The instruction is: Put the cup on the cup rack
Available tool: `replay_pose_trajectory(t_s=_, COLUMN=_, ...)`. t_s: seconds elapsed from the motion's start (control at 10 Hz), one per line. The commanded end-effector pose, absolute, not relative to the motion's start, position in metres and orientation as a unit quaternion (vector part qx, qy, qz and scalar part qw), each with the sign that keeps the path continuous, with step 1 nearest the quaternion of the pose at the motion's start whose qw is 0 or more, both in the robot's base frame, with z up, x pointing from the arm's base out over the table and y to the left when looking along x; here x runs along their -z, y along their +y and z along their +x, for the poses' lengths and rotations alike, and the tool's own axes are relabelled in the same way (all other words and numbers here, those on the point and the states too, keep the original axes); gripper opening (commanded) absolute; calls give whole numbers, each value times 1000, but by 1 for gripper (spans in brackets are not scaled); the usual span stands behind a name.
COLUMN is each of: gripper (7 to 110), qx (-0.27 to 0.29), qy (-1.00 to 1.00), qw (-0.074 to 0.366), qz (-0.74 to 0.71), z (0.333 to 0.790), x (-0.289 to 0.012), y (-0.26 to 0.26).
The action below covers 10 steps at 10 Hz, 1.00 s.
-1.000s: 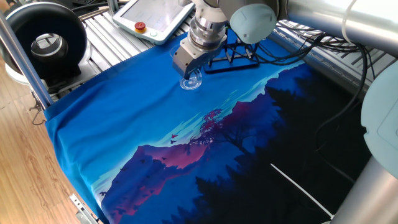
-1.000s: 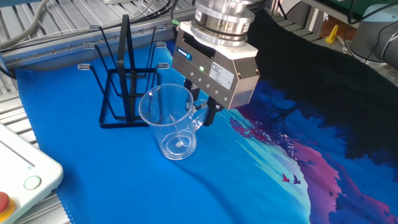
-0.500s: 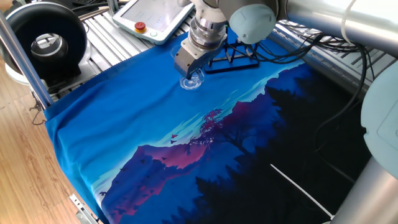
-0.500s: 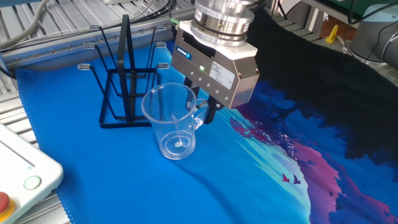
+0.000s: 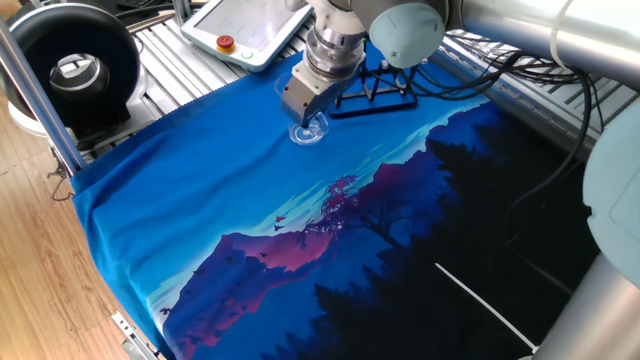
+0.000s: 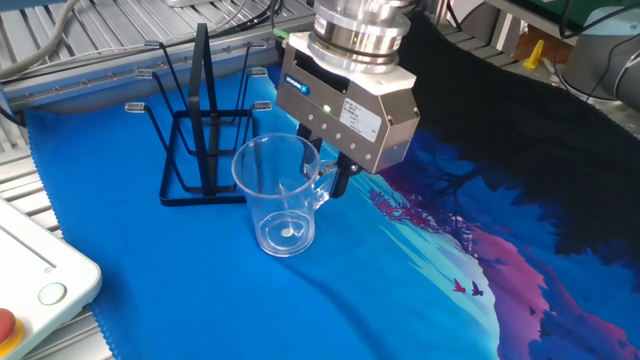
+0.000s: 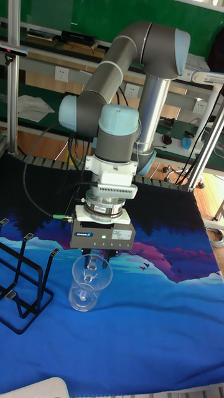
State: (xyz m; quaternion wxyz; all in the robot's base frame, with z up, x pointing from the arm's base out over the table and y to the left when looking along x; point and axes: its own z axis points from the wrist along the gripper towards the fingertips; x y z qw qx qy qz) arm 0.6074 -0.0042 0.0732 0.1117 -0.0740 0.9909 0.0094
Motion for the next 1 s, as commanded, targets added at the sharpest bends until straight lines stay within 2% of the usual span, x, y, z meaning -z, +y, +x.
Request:
replay_pose_trajectory(t_s=0.0, gripper=44, qx=-7, qy=991, qw=106, qz=-83, z=589, x=-87, y=-10)
replay_pose_trajectory(t_s=0.4, gripper=44, qx=-7, qy=990, qw=96, qz=-105, z=549, x=-81, y=-28)
replay_pose_trajectory(t_s=0.9, gripper=44, qx=-35, qy=990, qw=102, qz=-92, z=547, x=-95, y=-34)
